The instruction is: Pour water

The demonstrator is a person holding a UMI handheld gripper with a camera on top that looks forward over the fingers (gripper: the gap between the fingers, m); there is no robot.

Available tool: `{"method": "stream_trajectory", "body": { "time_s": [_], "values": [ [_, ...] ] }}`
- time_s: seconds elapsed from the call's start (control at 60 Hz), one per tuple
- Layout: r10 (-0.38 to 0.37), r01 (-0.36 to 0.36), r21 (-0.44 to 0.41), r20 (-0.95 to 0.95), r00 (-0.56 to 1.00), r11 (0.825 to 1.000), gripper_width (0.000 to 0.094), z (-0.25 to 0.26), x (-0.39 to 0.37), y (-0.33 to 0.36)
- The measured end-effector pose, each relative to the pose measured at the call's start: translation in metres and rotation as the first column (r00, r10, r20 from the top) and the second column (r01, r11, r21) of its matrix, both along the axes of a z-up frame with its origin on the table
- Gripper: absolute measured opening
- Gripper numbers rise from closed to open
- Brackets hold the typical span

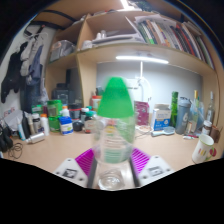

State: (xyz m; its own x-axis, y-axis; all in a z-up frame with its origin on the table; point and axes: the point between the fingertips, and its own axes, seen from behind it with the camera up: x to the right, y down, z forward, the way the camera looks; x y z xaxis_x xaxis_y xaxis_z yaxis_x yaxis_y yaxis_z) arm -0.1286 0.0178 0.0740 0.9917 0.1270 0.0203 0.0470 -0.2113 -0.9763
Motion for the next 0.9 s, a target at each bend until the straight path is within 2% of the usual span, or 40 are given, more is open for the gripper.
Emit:
{"method": "stream_trajectory", "body": {
  "time_s": [0.017, 0.117, 0.183, 0.2, 0.3, 0.367, 0.483, 0.567, 0.683, 0.8, 0.9],
  "values": [
    [-0.001, 0.001, 0.001, 0.001, 1.0, 1.0, 0.0492, 0.0, 0.001, 0.002],
    [-0.073, 0.072, 0.016, 0.004, 0.997, 0.997, 0.044, -0.001, 0.011, 0.008],
    [-0.074, 0.074, 0.0, -0.008, 0.997, 0.997, 0.0406, -0.002, 0.014, 0.008],
    [-0.076, 0.075, -0.01, -0.014, 0.997, 0.997, 0.0374, -0.003, 0.015, 0.008],
    [-0.078, 0.074, -0.072, -0.061, 0.995, 0.995, 0.0351, -0.002, 0.022, 0.008],
    [-0.075, 0.065, -0.076, -0.132, 0.988, 0.995, 0.0352, 0.018, 0.031, 0.009],
    [-0.105, 0.071, -0.094, -0.429, 0.897, 0.993, 0.0349, 0.074, 0.065, 0.016],
    [-0.154, 0.097, -0.123, -0.66, 0.736, 0.988, 0.0351, 0.109, 0.107, 0.021],
    [-0.219, 0.097, -0.197, -0.899, 0.379, 0.976, 0.0348, 0.126, 0.16, 0.032],
    [-0.265, 0.024, -0.265, -0.964, 0.008, 0.964, 0.0349, 0.115, 0.195, 0.033],
    [-0.277, -0.066, -0.27, -0.9, -0.336, 0.96, 0.0349, 0.117, 0.207, 0.035]
  ]
}}
